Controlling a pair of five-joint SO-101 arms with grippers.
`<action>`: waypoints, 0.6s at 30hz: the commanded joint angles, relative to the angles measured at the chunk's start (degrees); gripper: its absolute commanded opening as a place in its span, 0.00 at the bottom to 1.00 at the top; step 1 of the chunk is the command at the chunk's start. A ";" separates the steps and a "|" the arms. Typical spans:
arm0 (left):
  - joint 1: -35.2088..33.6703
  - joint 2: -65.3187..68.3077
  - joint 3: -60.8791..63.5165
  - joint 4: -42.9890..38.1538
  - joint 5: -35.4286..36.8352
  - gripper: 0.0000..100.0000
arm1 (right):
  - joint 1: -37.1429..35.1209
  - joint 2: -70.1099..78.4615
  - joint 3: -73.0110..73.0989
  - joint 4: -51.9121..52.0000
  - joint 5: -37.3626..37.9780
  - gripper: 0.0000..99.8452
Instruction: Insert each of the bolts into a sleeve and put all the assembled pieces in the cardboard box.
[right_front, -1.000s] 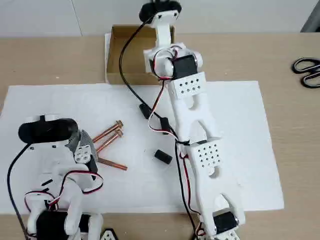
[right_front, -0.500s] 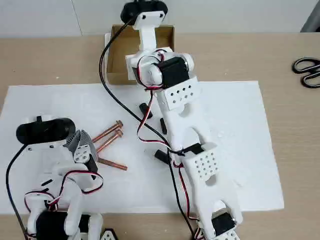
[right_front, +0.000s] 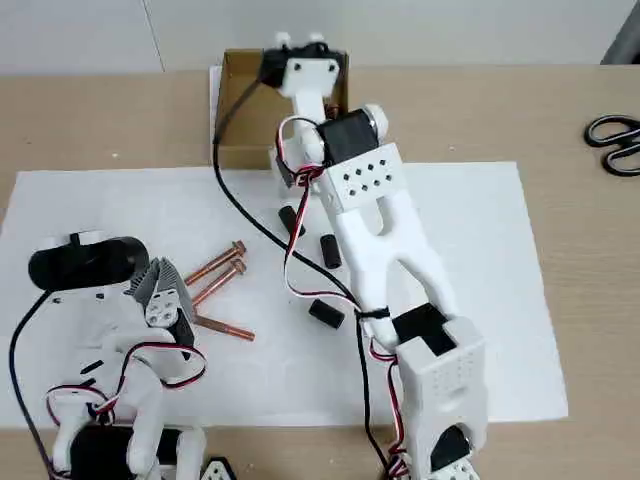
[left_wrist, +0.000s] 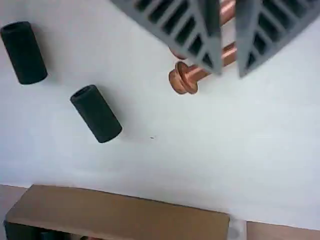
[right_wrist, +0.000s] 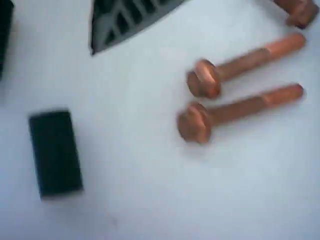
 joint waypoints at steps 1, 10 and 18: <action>-0.26 -0.09 -1.89 -1.14 0.26 0.01 | 0.48 -3.65 4.13 -0.40 -0.53 0.19; -0.26 -0.09 -0.48 -1.14 0.26 0.01 | 0.57 0.22 10.46 -1.36 -0.53 0.19; -0.26 -0.09 -0.66 -1.14 0.26 0.01 | 0.57 3.38 10.64 -1.27 -0.09 0.19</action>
